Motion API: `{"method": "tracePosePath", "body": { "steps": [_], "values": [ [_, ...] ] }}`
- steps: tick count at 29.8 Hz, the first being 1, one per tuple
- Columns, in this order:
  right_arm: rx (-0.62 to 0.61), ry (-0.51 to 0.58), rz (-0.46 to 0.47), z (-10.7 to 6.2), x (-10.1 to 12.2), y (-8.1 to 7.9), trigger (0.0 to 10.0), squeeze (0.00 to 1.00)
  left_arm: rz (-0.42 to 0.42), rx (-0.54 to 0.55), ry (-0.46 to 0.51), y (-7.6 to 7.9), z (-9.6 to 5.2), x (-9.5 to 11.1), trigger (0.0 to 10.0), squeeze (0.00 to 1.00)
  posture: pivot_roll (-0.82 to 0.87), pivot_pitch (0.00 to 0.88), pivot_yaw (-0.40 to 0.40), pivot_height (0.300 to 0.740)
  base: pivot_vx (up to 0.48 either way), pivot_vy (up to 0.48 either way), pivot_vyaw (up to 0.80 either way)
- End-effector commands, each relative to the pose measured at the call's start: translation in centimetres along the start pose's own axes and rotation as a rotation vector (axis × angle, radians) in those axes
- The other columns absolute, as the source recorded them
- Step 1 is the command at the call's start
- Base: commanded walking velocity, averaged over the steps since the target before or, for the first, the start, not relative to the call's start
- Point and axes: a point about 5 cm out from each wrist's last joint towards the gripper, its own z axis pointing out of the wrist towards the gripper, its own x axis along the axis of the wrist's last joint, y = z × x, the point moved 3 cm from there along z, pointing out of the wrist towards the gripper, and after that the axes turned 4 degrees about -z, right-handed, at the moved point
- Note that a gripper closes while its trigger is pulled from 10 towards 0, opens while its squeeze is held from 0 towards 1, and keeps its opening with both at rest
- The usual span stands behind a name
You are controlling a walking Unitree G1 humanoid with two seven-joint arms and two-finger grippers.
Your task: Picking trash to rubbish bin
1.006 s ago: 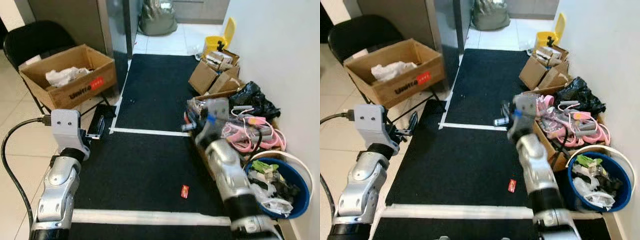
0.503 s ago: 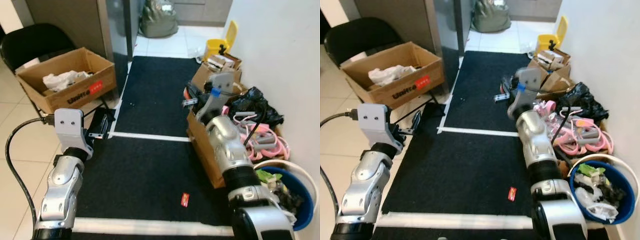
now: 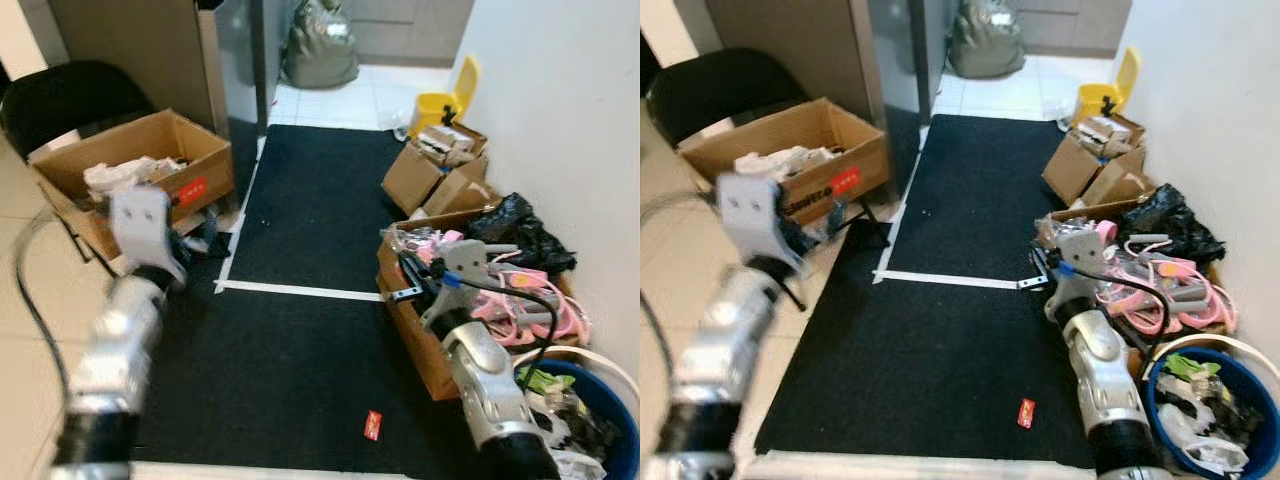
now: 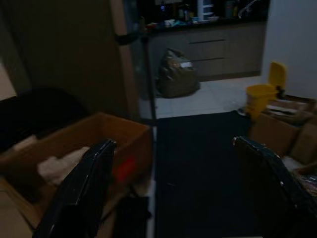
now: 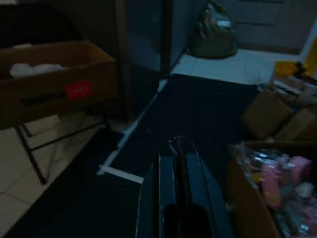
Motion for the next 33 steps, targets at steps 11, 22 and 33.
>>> {"method": "tracePosePath", "body": {
  "steps": [11, 22, 33],
  "values": [
    [0.009, -0.004, 0.024, 0.1, 0.0, -1.2, 10.0, 0.00, 0.122, -0.003, 0.025, -5.4, 2.2, 2.8, 10.0, 0.00, 0.03, 0.117, 0.008, 0.740, 0.283, 0.000, 0.00],
    [0.012, 0.000, 0.038, 0.0, 0.2, -1.4, 10.0, 0.00, 0.022, -0.040, -0.003, -2.5, 1.0, 0.5, 10.0, 0.00, 0.03, 0.124, 0.003, 0.740, 0.282, 0.000, 0.00],
    [-0.024, 0.008, 0.134, 0.1, 0.6, -2.0, 10.0, 0.00, -0.149, 0.022, -0.130, 2.8, -3.7, -5.2, 10.0, 0.00, 0.03, 0.127, -0.025, 0.740, 0.281, 0.000, 0.00]
  ]
}}
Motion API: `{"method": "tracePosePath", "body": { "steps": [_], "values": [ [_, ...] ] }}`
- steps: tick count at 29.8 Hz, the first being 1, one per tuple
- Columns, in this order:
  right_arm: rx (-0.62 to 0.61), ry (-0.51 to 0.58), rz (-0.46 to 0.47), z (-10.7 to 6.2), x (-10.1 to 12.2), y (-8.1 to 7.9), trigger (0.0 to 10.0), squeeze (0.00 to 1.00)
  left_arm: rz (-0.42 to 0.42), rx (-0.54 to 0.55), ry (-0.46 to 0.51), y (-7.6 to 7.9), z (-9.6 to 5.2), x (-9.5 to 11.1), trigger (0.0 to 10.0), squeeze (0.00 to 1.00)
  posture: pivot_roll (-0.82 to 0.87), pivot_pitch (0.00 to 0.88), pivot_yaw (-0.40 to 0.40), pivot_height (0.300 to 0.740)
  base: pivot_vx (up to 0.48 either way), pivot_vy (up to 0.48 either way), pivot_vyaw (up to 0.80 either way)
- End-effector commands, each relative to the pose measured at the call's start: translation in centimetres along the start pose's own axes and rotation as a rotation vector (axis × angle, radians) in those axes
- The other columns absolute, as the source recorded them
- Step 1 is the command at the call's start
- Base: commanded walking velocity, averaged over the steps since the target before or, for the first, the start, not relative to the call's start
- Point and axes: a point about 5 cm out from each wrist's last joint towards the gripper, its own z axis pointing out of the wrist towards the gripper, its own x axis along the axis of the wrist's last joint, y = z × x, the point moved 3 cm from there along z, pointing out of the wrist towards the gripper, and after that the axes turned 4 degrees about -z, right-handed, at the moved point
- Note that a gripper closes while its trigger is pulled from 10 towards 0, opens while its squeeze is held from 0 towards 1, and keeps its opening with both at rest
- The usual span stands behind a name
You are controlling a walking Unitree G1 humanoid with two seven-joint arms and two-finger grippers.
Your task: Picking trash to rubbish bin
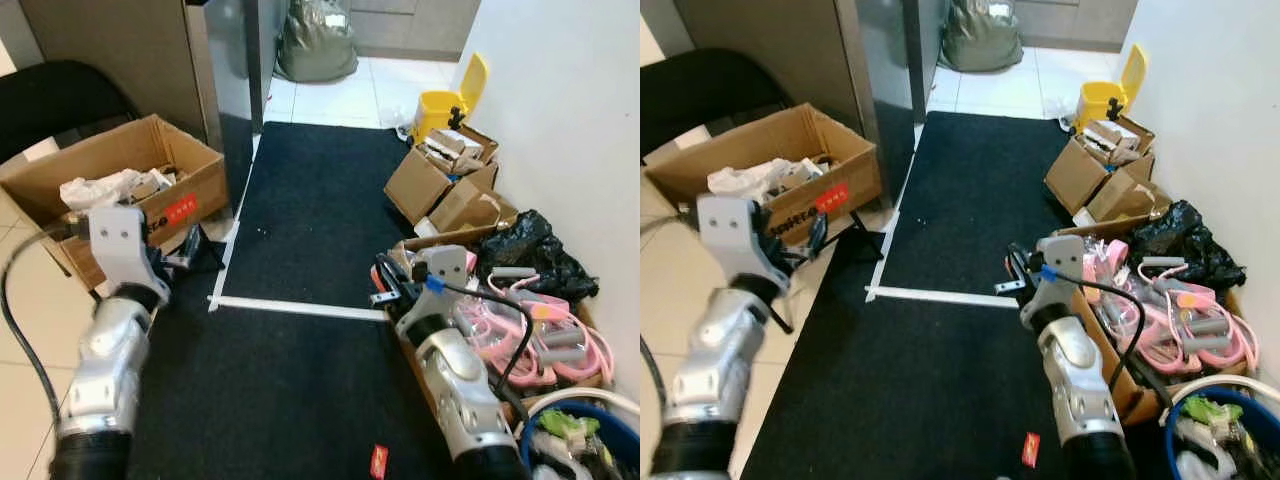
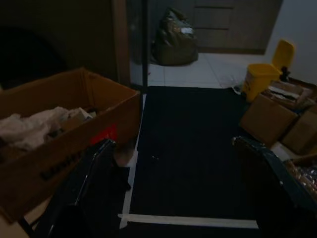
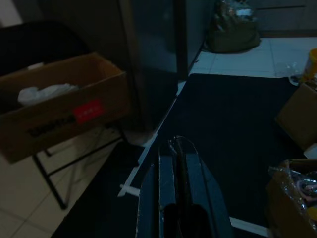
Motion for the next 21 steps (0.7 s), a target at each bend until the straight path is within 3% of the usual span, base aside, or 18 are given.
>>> {"method": "tracePosePath", "body": {
  "steps": [1, 8, 21],
  "values": [
    [-0.017, 0.001, 0.016, -0.2, 0.2, 0.3, 10.0, 0.00, -0.004, -0.010, -0.019, 1.3, -0.7, -0.9, 10.0, 0.00, 0.03, 0.127, -0.027, 0.740, 0.281, 0.000, 0.00],
    [0.015, 0.013, 0.024, 0.2, 0.4, -0.5, 10.0, 0.00, -0.013, -0.009, -0.074, 2.6, -2.1, -2.6, 10.0, 0.00, 0.03, 0.126, -0.030, 0.740, 0.275, 0.000, 0.00],
    [0.038, 0.030, 0.040, 0.5, 0.8, -1.4, 10.0, 0.00, -0.010, 0.016, -0.094, 2.8, -3.3, -2.9, 10.0, 0.00, 0.04, 0.130, -0.039, 0.740, 0.272, 0.000, 0.00]
  ]
}}
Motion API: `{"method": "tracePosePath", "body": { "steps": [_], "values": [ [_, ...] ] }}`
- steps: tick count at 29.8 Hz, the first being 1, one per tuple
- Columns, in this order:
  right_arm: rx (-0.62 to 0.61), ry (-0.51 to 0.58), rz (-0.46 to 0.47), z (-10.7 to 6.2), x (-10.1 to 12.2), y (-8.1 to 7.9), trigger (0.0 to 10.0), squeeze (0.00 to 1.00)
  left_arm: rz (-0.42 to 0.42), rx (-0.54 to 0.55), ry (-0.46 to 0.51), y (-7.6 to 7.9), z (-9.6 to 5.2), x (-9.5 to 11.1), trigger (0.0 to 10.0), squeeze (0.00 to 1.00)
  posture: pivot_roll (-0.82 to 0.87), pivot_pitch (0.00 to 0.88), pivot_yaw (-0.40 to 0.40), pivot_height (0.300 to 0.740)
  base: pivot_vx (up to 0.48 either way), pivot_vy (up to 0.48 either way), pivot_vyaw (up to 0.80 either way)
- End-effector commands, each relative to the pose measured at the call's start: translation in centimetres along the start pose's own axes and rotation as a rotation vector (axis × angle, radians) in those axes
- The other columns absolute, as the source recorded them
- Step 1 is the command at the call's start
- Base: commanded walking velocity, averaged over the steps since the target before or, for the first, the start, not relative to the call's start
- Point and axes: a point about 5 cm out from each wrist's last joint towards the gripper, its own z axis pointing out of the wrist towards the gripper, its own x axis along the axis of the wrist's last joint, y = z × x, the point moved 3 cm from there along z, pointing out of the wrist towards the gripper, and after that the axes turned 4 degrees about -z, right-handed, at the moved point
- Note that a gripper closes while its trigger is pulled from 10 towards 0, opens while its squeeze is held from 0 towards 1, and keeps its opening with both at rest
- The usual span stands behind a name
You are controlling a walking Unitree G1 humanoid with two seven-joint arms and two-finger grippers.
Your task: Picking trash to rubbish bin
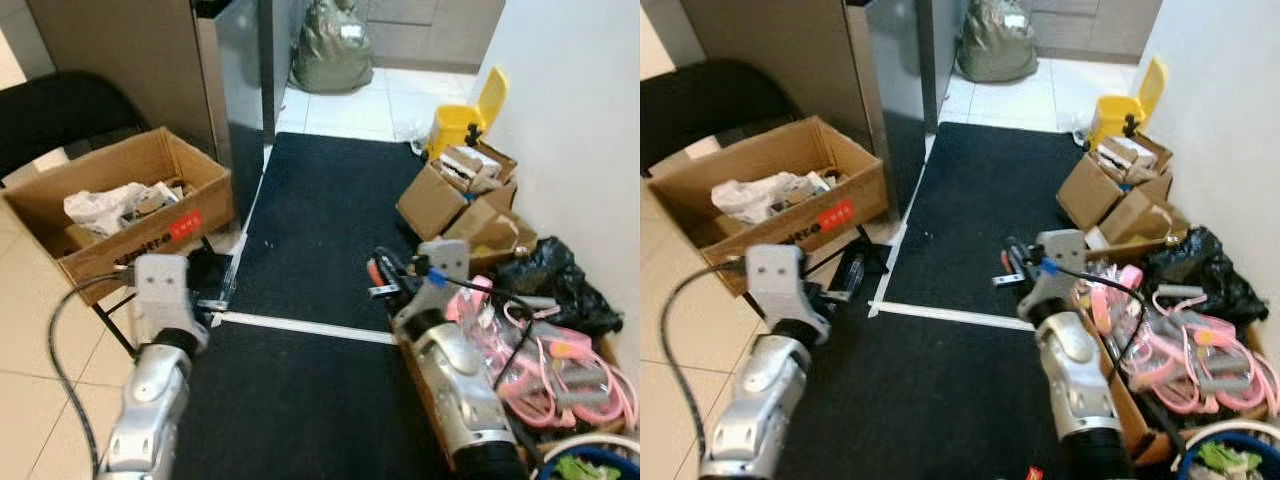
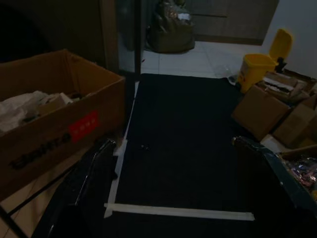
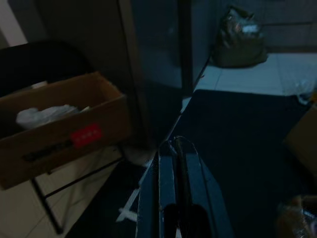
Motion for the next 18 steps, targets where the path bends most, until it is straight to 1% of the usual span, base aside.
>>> {"method": "tracePosePath", "body": {
  "steps": [1, 4, 7, 14, 18],
  "values": [
    [0.016, -0.017, 0.013, -0.06, -0.44, -0.67, 10.0, 0.00, 0.010, 0.030, -0.025, -0.55, -0.48, -0.46, 10.0, 0.00, 0.04, 0.130, -0.039, 0.740, 0.274, 0.000, 0.00],
    [0.018, -0.023, 0.011, -0.03, -0.57, -0.74, 10.0, 0.00, 0.036, 0.045, -0.032, -0.91, -0.54, -0.47, 10.0, 0.00, 0.04, 0.127, -0.038, 0.740, 0.274, 0.000, 0.00],
    [0.015, -0.028, 0.017, -0.01, -0.64, -0.72, 10.0, 0.00, 0.037, 0.052, -0.031, -1.02, -0.49, -0.35, 10.0, 0.00, 0.04, 0.131, -0.037, 0.740, 0.274, 0.000, 0.00],
    [0.026, -0.035, -0.008, -0.06, -0.82, -0.86, 10.0, 0.00, 0.028, 0.038, -0.035, -0.55, -0.51, -0.26, 10.0, 0.00, 0.04, 0.132, -0.037, 0.740, 0.273, 0.000, 0.00],
    [0.045, -0.036, -0.042, -0.13, -0.86, -1.06, 10.0, 0.00, 0.013, 0.036, -0.032, -0.44, -0.45, -0.15, 10.0, 0.00, 0.04, 0.131, -0.039, 0.740, 0.271, 0.000, 0.00]
  ]
}}
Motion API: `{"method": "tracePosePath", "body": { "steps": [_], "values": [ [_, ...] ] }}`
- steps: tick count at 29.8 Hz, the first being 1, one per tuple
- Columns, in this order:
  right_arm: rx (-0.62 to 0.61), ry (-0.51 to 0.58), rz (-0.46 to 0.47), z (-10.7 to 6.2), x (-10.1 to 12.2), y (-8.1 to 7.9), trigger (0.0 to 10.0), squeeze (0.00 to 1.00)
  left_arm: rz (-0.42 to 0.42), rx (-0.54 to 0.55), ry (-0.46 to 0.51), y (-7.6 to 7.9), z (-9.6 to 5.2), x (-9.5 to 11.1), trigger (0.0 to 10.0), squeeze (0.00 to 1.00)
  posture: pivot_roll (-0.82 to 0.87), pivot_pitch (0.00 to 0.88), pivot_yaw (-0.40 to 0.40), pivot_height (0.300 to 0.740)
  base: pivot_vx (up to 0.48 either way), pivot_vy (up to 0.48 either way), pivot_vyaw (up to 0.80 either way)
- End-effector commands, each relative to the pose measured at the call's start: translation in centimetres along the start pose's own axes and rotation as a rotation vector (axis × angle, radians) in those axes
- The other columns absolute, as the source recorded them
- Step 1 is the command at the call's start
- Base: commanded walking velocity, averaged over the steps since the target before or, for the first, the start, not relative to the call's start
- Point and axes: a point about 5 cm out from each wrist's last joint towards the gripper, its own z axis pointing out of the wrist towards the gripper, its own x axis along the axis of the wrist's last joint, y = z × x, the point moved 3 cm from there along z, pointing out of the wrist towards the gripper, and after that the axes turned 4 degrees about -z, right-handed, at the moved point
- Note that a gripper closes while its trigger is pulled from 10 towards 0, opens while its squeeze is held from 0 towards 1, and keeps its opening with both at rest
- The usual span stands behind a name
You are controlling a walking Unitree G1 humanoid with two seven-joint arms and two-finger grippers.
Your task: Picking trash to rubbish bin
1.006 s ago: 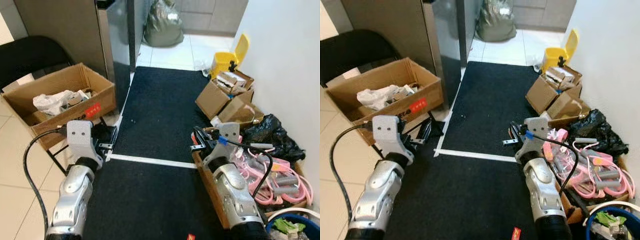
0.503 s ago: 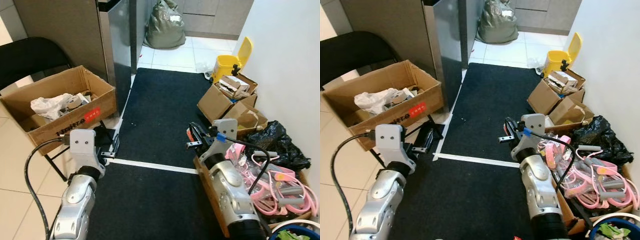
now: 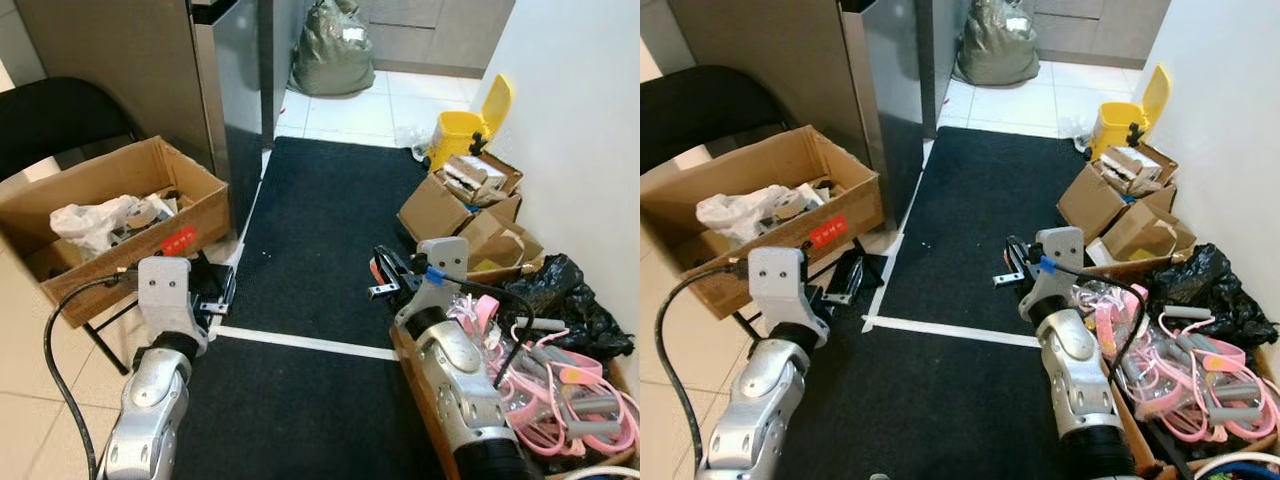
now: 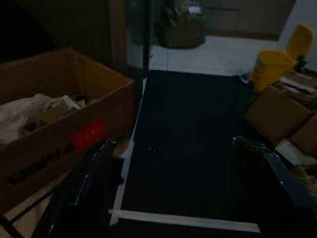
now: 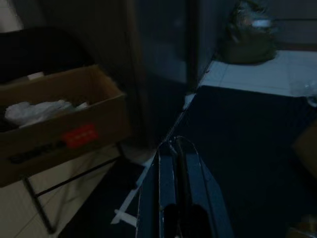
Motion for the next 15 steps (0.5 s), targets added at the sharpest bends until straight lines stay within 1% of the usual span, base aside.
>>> {"method": "tracePosePath", "body": {
  "steps": [1, 9, 15],
  "values": [
    [-0.008, -0.020, -0.015, -0.46, -0.57, 0.37, 10.0, 0.00, -0.011, 0.006, -0.021, -0.02, -0.22, -0.43, 10.0, 0.00, 0.04, 0.138, -0.041, 0.740, 0.270, 0.000, 0.00],
    [0.017, -0.023, -0.047, -0.31, -0.56, 0.07, 10.0, 0.00, -0.004, 0.008, -0.028, 0.00, -0.28, -0.32, 10.0, 0.00, 0.04, 0.138, -0.047, 0.740, 0.274, 0.000, 0.00],
    [0.018, -0.025, -0.052, -0.43, -0.68, -0.10, 10.0, 0.00, 0.003, -0.002, -0.032, 0.02, -0.31, -0.26, 10.0, 0.00, 0.05, 0.147, -0.039, 0.740, 0.274, 0.000, 0.00]
  ]
}}
